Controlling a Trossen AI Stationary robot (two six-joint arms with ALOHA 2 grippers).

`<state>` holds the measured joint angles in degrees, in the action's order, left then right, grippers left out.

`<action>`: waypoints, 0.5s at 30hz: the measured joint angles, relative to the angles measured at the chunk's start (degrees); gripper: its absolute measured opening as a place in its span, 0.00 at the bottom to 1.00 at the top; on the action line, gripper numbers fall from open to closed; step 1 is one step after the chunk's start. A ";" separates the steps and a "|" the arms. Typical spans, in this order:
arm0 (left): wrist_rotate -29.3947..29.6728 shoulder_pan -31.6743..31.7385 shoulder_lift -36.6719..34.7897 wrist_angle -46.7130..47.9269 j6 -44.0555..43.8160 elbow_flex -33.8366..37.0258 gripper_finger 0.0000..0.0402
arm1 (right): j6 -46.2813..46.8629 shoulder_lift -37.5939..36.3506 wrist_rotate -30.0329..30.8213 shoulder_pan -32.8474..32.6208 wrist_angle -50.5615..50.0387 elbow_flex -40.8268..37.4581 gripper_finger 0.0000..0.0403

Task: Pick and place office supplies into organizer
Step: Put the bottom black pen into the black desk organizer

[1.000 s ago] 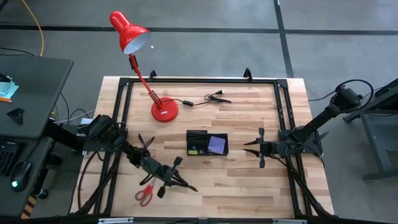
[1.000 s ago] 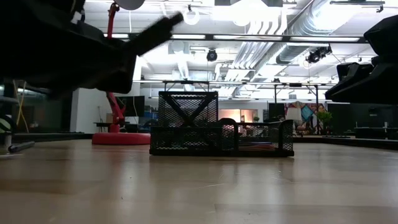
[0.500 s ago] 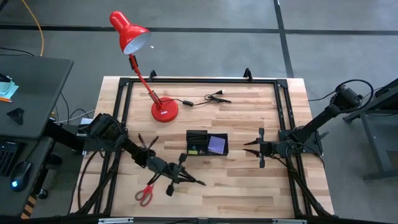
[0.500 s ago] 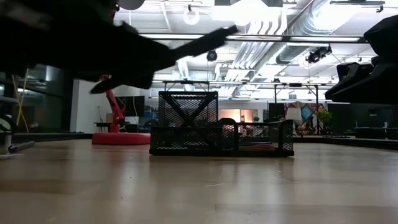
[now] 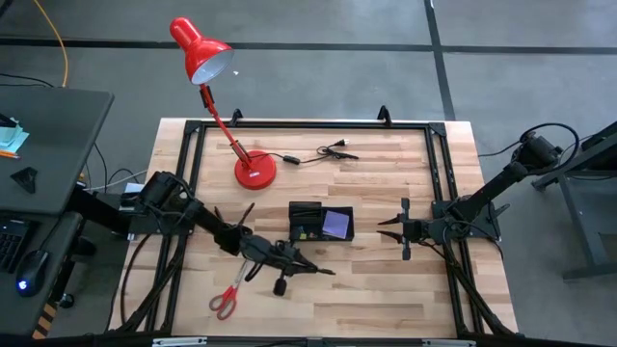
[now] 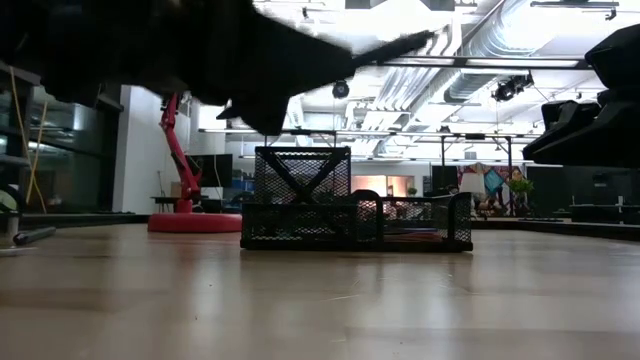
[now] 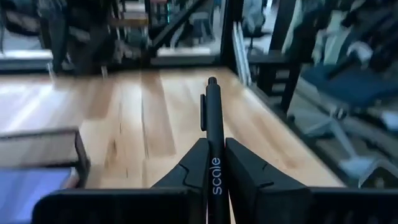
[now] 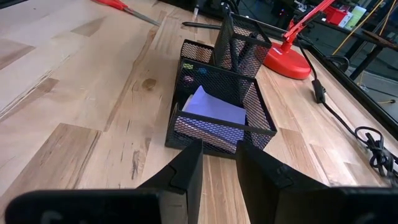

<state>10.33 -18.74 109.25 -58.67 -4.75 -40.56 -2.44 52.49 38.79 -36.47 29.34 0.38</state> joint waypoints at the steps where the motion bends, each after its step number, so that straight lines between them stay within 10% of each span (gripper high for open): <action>1: 0.12 -0.01 -0.01 -1.25 -0.05 -0.03 0.07 | -0.06 0.00 0.00 0.00 0.00 0.02 0.22; 15: -0.24 -0.03 -0.02 -9.58 -1.69 -0.04 0.08 | -0.06 0.00 0.00 -0.02 0.00 0.00 0.22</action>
<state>10.08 -18.76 109.23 -68.25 -6.45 -40.60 -2.50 52.49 38.79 -36.49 29.34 0.38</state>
